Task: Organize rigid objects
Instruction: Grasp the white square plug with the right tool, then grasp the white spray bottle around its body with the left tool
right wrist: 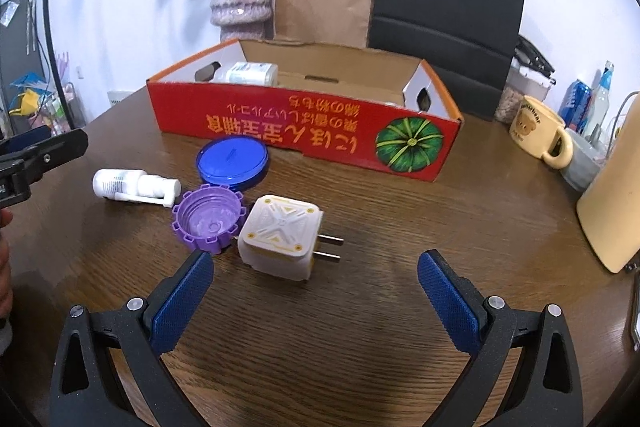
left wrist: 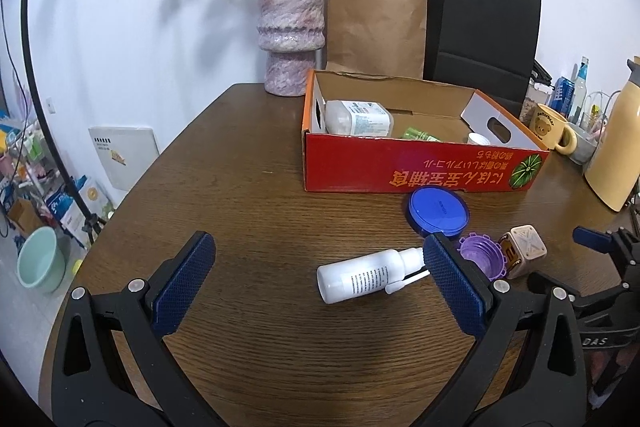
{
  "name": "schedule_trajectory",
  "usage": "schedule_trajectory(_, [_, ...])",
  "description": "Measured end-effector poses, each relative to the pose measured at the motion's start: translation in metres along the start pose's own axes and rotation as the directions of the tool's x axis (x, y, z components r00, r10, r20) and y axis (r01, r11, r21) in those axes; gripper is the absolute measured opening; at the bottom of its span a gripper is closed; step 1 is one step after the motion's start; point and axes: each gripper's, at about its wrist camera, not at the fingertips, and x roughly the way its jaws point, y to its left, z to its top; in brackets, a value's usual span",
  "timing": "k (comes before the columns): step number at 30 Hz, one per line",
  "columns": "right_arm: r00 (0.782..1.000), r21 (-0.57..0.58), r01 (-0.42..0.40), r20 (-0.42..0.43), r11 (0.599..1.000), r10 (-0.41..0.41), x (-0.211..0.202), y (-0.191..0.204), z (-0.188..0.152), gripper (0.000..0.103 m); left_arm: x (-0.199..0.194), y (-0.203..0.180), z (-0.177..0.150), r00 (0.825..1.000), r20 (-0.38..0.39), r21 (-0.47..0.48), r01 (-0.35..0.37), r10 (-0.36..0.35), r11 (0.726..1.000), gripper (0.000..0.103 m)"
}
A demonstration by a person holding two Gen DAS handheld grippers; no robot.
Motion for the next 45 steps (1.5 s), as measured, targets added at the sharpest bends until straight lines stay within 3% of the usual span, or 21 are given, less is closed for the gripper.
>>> schedule_trajectory(5, [0.998,0.008,0.022,-0.057,1.000,-0.021,0.018,0.003,0.006,0.103,-0.001,0.001,0.000,1.000,0.002,-0.003,0.004,-0.004,1.000,0.103])
schedule_trajectory(13, [0.993,0.027,-0.010,-0.115,1.000,0.013,0.041,0.006,0.016,0.103,0.001,0.001,0.000,1.000,-0.010,-0.007,0.006,-0.006,1.000,0.103])
schedule_trajectory(15, [0.992,0.034,-0.019,-0.122,0.999,0.023,0.044,0.005,0.018,0.092,0.002,0.002,0.000,1.000,-0.013,-0.008,0.006,-0.006,1.000,0.103])
schedule_trajectory(17, [0.990,0.041,-0.037,-0.132,0.998,0.042,0.046,0.006,0.019,0.074,0.002,0.002,0.000,1.000,-0.015,-0.010,0.007,-0.007,1.000,0.103])
schedule_trajectory(45, [1.000,0.065,-0.008,0.010,0.998,0.007,0.007,-0.018,0.017,0.073,0.022,0.007,-0.001,0.997,-0.078,-0.031,-0.026,0.023,0.999,0.103])
